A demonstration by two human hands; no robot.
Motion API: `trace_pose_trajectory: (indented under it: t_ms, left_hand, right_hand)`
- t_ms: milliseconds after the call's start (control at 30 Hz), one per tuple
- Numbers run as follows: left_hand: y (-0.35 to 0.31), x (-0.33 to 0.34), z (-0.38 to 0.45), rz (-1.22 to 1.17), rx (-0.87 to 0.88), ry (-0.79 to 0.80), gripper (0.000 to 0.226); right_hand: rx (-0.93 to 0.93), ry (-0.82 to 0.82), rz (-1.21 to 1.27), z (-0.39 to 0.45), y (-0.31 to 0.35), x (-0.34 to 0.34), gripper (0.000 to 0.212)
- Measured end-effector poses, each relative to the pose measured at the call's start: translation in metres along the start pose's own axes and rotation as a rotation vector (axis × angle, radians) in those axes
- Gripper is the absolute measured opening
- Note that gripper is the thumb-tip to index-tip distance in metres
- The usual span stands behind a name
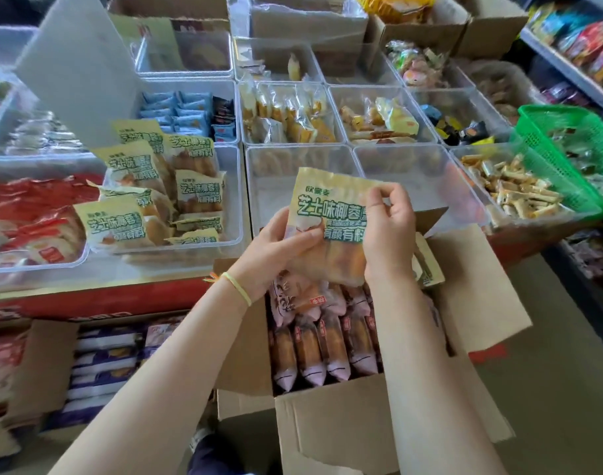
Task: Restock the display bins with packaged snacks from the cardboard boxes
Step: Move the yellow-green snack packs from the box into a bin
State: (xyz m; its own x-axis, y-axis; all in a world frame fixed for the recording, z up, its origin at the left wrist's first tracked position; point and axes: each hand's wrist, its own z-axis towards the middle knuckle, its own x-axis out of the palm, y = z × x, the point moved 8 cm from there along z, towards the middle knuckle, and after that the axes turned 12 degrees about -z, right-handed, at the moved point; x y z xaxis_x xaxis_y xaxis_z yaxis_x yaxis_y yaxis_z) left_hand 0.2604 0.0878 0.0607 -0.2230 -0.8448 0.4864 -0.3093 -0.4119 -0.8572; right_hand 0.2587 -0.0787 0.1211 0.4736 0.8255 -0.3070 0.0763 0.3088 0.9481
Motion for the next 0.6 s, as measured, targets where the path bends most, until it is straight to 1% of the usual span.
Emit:
trace_pose_trajectory:
  t_ms: [67, 133, 200, 267, 300, 333, 367, 400, 433, 467, 533, 600]
  left_hand:
    - [-0.018, -0.024, -0.006, 0.046, 0.036, -0.022, 0.048]
    - [-0.039, -0.051, -0.013, 0.082, 0.088, -0.073, 0.044]
    - [-0.06, -0.082, -0.021, 0.086, 0.148, -0.164, 0.036]
    - [-0.079, -0.115, -0.027, 0.089, 0.213, -0.269, 0.033]
    - [-0.087, -0.132, -0.029, 0.086, 0.232, -0.318, 0.028]
    - [-0.092, -0.149, -0.03, 0.069, 0.241, -0.362, 0.02]
    - [-0.097, -0.164, -0.029, 0.039, 0.24, -0.39, 0.013]
    - [-0.102, -0.179, -0.028, 0.008, 0.237, -0.398, 0.012]
    - [-0.107, -0.192, -0.025, -0.013, 0.23, -0.399, 0.011]
    - [-0.111, -0.205, -0.02, -0.013, 0.224, -0.401, 0.012]
    - [-0.114, -0.228, -0.011, -0.009, 0.196, -0.408, 0.013]
    - [-0.112, -0.247, -0.001, -0.03, 0.164, -0.406, 0.01]
  right_hand:
    - [0.071, -0.047, 0.029, -0.004, 0.002, 0.025, 0.022]
    - [0.134, -0.057, 0.04, -0.008, 0.005, 0.055, 0.021]
    - [0.157, -0.035, 0.047, -0.012, 0.013, 0.09, 0.018]
    - [0.155, 0.026, 0.022, -0.015, 0.02, 0.127, 0.013]
    - [0.163, 0.101, -0.002, -0.018, 0.022, 0.146, 0.015]
    - [0.186, 0.22, -0.036, -0.021, 0.022, 0.168, 0.026]
    - [0.223, 0.375, -0.068, -0.027, 0.02, 0.191, 0.044]
    - [0.262, 0.532, -0.094, -0.037, 0.018, 0.212, 0.058]
    - [0.294, 0.648, -0.111, -0.046, 0.016, 0.229, 0.06]
    - [0.327, 0.715, -0.116, -0.051, 0.014, 0.242, 0.051]
    - [0.394, 0.749, -0.114, -0.051, 0.01, 0.26, 0.031]
    - [0.444, 0.793, -0.136, -0.046, 0.007, 0.274, 0.025]
